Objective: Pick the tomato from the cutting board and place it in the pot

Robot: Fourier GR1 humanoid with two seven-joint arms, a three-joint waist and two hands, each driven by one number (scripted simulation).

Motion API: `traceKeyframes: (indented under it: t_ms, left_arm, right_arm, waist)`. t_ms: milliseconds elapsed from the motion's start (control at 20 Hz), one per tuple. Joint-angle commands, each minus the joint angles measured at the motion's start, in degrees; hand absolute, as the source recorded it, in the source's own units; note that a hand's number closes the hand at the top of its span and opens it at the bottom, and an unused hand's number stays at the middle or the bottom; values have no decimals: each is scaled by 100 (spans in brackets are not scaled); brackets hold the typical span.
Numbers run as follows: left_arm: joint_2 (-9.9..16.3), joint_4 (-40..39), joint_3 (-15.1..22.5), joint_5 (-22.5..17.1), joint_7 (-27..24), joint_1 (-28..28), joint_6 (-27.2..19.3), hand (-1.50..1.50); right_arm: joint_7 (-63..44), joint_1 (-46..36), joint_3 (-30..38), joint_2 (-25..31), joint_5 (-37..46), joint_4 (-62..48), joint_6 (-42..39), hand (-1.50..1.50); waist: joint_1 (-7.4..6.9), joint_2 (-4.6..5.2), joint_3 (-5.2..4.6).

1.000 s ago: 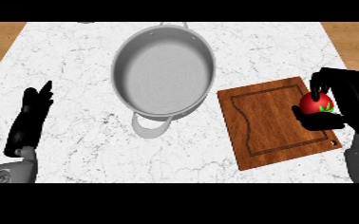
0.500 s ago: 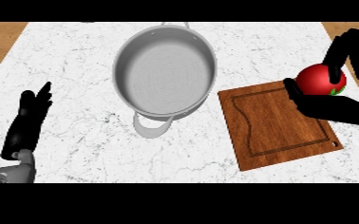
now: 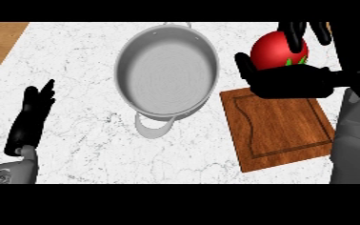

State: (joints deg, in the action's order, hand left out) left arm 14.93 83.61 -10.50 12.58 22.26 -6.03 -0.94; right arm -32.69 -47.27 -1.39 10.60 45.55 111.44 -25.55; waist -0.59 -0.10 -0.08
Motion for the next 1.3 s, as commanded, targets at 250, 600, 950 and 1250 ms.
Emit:
traceKeyframes:
  t_ms: [250,600,950,1250]
  left_arm:
    - [-139,-302,68,99,-226,-130,-94,0]
    - [-65,-123,10,113,260,-428,-104,0]
    - [-154,-59,69,171,-178,-6,-126,0]
    - [43,112,-55,-22,5,-38,142,0]
  right_arm:
    - [-623,-1477,-346,-980,351,-2226,479,150]
    - [-301,-1652,-668,-1054,0,-3672,1026,150]
    - [-520,-1541,-1143,-1059,-1060,-4949,1939,-150]
    - [46,-1494,-1108,-1060,-2056,-5134,3159,-150]
  waist:
    - [-41,28,1]
    - [-40,32,4]
    - [-145,44,2]
    - [-177,44,8]
